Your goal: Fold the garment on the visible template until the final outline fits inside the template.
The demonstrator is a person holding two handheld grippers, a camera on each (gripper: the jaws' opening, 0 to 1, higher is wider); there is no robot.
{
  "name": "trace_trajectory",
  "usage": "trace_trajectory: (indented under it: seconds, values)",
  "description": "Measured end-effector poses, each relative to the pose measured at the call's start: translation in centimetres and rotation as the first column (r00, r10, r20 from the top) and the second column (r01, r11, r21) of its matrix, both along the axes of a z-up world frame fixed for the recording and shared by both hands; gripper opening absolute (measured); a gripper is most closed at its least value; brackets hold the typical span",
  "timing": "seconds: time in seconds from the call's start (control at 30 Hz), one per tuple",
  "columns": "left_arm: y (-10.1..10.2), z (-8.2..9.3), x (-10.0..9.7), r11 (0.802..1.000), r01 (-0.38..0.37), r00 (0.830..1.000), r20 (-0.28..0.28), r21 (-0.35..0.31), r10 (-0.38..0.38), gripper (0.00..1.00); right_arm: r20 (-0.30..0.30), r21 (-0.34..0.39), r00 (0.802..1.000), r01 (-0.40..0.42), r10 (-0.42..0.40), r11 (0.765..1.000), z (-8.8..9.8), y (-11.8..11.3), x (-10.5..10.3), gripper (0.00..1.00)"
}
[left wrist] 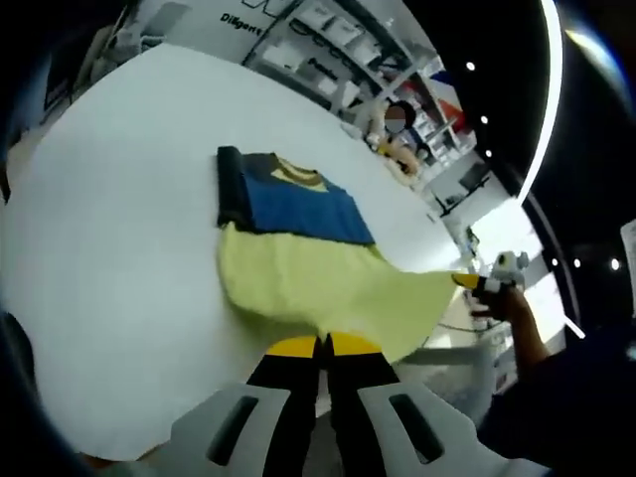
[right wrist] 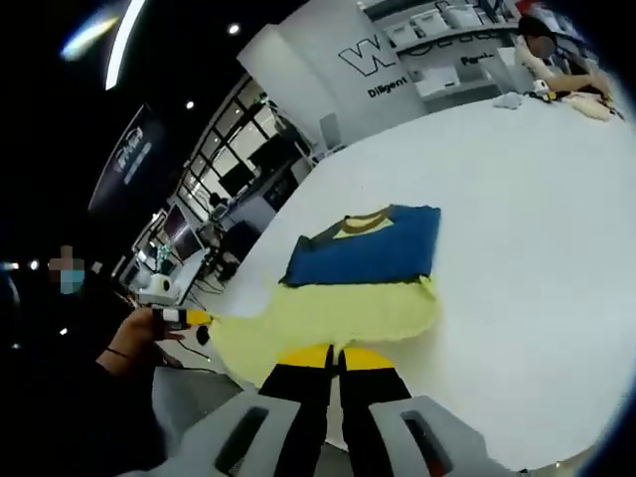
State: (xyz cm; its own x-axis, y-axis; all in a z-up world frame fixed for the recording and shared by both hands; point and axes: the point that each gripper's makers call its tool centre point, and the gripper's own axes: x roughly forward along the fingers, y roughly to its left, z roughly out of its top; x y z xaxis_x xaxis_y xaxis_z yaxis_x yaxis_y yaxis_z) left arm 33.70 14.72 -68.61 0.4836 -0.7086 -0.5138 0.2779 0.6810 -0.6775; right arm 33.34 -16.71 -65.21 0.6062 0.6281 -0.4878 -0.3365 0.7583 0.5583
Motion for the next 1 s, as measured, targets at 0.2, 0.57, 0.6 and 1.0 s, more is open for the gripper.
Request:
trace_trajectory:
  seconds: [0.2, 0.57, 0.6, 1.0]
  values:
    - [0.7, 1.7, 3.4, 0.999, -0.049, 0.998, 0.046, -0.015, 0.05, 0.0, 0.055, 0.001, 0.998, 0.011, -0.011, 1.0, 2.0, -0.2, 3.4, 0.0]
    - [-0.2, 3.2, 9.5, 0.995, -0.091, 0.993, 0.068, -0.042, 0.093, 0.0, 0.095, 0.006, 0.995, 0.031, -0.032, 0.999, 3.3, -0.5, 10.4, 0.0]
    - [-0.2, 3.3, 10.4, 0.995, -0.091, 0.993, 0.07, -0.037, 0.094, 0.0, 0.097, 0.001, 0.995, 0.032, -0.032, 0.999, 3.3, -0.6, 11.1, 0.0]
    - [0.1, 3.5, 17.5, 0.991, -0.134, 0.988, 0.075, -0.026, 0.135, 0.0, 0.108, -0.005, 0.992, 0.071, -0.07, 0.997, 3.1, -1.2, 18.3, 0.0]
